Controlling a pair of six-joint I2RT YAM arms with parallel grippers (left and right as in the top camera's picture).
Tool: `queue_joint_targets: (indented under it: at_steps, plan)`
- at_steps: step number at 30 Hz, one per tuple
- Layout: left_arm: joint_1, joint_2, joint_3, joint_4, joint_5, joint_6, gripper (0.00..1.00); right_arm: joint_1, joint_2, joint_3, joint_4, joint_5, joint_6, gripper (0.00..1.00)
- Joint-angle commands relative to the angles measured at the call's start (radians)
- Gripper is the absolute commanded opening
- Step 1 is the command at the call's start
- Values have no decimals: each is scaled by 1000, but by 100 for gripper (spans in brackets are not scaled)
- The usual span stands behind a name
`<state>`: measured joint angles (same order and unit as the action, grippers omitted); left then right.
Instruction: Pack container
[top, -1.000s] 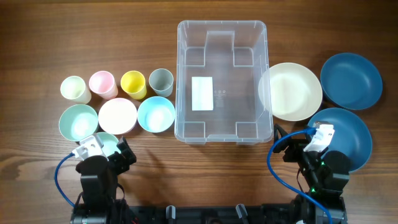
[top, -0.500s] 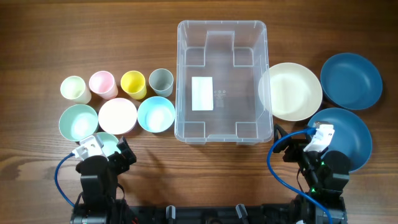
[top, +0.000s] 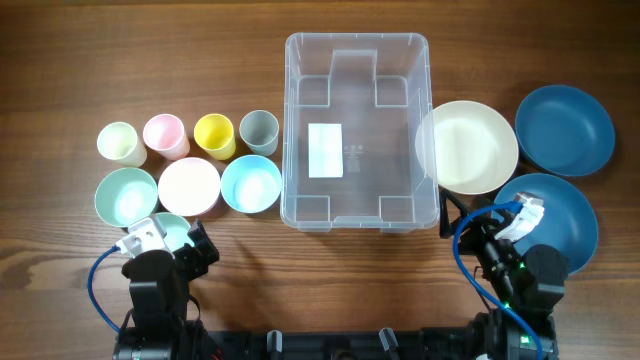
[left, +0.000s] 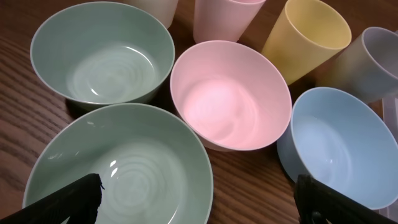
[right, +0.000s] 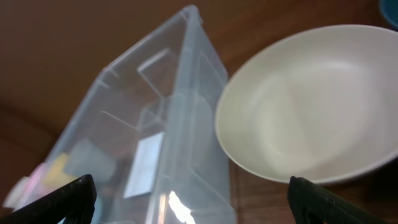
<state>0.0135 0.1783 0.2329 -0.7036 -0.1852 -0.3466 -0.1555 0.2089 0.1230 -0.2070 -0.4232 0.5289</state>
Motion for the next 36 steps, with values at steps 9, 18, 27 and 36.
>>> queue_joint_targets:
  at_steps: [9, 18, 27, 36]
  plan:
    - [5, -2, -6, 3, 6, -2, 100, 5, 123, 436, -316, 286, 20, 100]
    - [5, -2, -7, 3, 6, -2, 100, -65, 629, 769, -614, 562, 112, 100]
    - [5, -2, -7, 3, 6, -2, 100, -573, 835, 769, -771, 434, 88, 100]
    - [5, -2, -7, 3, 6, -2, 100, -691, 835, 597, -740, 430, 110, 98]
